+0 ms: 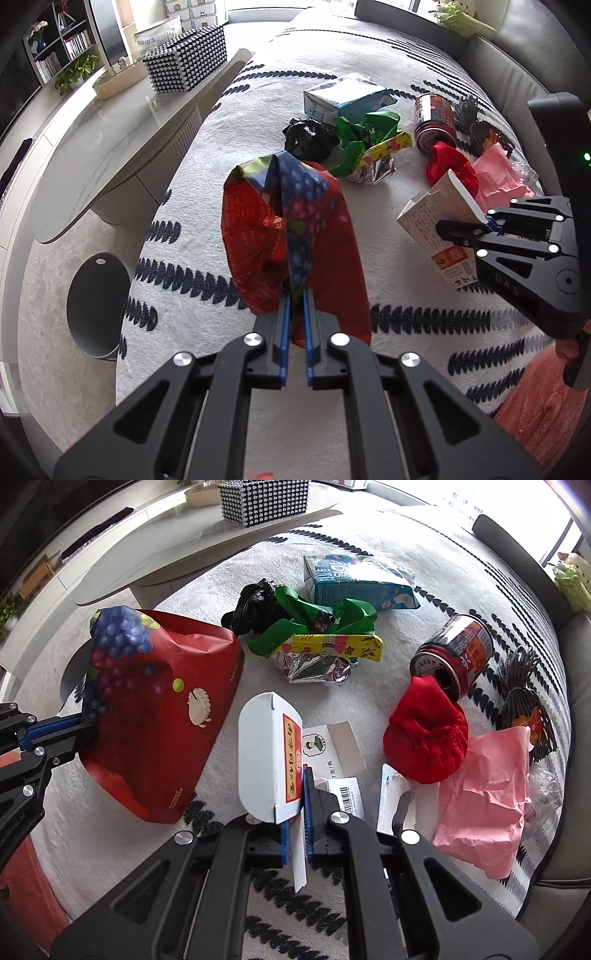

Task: Collect trash
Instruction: 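Carry the red bag and white box to the grey bin and drop both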

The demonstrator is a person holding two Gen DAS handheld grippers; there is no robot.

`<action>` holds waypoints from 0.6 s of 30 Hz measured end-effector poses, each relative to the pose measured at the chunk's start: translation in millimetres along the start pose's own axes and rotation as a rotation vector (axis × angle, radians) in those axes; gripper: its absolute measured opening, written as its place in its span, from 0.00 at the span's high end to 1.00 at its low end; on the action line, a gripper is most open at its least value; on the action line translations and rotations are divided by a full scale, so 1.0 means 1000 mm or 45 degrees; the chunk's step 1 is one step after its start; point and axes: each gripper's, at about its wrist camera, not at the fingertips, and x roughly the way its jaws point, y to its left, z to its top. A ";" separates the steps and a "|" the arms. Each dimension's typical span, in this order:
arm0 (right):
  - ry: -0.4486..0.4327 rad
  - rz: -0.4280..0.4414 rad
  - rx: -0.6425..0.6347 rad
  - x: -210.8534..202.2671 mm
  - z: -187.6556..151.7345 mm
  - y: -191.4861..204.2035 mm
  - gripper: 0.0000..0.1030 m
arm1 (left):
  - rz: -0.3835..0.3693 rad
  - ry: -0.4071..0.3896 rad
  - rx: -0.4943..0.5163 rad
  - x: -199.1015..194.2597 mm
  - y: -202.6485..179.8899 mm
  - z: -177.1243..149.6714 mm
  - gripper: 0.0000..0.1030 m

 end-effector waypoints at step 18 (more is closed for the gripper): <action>-0.127 0.105 -0.109 -0.056 0.018 0.074 0.95 | 0.150 -0.141 -0.158 -0.075 0.082 -0.045 0.96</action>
